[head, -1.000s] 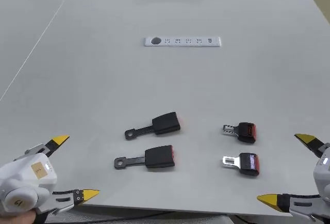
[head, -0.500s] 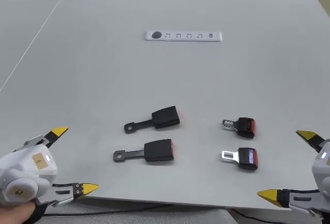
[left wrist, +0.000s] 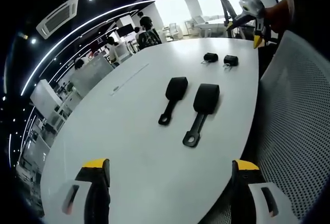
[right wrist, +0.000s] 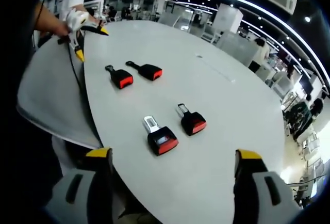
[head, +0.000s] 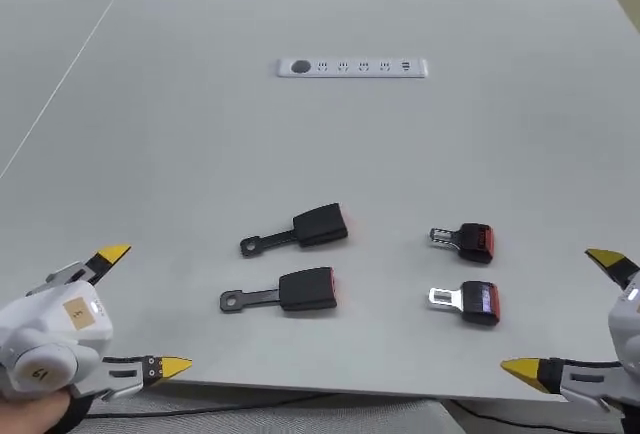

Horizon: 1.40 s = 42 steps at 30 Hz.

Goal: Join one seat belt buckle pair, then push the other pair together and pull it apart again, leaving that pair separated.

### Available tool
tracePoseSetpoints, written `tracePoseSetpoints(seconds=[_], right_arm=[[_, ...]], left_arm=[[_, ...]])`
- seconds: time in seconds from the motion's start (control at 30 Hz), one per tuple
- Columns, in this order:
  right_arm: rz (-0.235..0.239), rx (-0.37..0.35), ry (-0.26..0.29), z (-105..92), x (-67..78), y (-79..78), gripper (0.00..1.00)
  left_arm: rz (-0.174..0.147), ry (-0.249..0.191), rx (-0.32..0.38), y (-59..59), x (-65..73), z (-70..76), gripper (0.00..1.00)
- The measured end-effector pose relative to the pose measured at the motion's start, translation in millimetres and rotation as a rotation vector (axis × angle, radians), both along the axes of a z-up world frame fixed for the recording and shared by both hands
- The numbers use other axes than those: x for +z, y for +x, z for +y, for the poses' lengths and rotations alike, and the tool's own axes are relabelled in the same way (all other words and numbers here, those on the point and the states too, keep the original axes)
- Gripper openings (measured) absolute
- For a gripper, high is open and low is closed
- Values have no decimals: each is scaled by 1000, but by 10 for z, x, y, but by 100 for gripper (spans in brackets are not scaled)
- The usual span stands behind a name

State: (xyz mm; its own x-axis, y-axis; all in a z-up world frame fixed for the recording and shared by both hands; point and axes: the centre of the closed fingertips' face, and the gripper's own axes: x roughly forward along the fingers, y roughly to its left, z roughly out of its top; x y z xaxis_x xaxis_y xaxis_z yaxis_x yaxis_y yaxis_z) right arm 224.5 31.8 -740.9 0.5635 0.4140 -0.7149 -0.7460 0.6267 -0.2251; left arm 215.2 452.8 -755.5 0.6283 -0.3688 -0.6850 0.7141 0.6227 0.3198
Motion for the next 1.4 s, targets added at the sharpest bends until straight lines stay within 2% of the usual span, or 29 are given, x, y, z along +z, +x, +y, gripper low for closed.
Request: tracePoseSetpoints(seconds=[0.2, 0.27, 0.33, 0.37, 0.43, 0.6, 0.73, 0.83, 0.93, 1.03, 1.07, 1.13, 1.2, 1.27, 1.3, 1.37, 1.4], right_arm=[[32, -19, -12, -7, 4, 10, 100], [27, -12, -16, -7, 8, 27, 99], [35, 14, -44, -24, -12, 25, 96], [58, 2, -32, -17, -26, 3, 96], [65, 7, -4, 19, 2, 1, 100], [51, 24, -11, 23, 39, 43, 98], [46, 84, -90, -50, 32, 47, 87], [65, 116, -108, -43, -6, 25, 84], [67, 141, -117, -4, -20, 39, 82], [70, 171, -124, 58, -38, 55, 79], [81, 180, -120, 89, -54, 57, 78], [97, 211, -116, 148, -83, 42, 75], [92, 242, -111, 198, -100, 42, 71], [107, 245, -104, 240, -143, 59, 70], [129, 245, -98, 267, -177, 59, 70], [128, 269, -100, 315, -203, 77, 70], [124, 281, -97, 341, -209, 89, 69]], left_arm=[[19, 20, -16, -32, -48, -27, 100], [20, 23, -17, -31, -51, -19, 100], [16, 25, -10, -26, -32, -14, 100], [15, 35, -11, -29, -30, -4, 99], [24, 48, -24, -49, -48, -18, 99], [59, 67, -64, -103, -84, -54, 97], [80, 74, -79, -97, -93, -97, 95], [100, 66, -112, -84, -76, -226, 94], [141, 24, -137, -77, -76, -409, 87], [164, 29, -164, -48, -114, -536, 86], [194, 13, -172, -54, -141, -597, 84], [205, -1, -185, -23, -172, -684, 85], [215, -7, -203, -8, -193, -758, 84], [226, -12, -209, 35, -226, -819, 82], [235, -1, -224, 47, -257, -844, 81], [249, 6, -262, 53, -279, -919, 76], [259, -10, -263, 65, -275, -962, 70]])
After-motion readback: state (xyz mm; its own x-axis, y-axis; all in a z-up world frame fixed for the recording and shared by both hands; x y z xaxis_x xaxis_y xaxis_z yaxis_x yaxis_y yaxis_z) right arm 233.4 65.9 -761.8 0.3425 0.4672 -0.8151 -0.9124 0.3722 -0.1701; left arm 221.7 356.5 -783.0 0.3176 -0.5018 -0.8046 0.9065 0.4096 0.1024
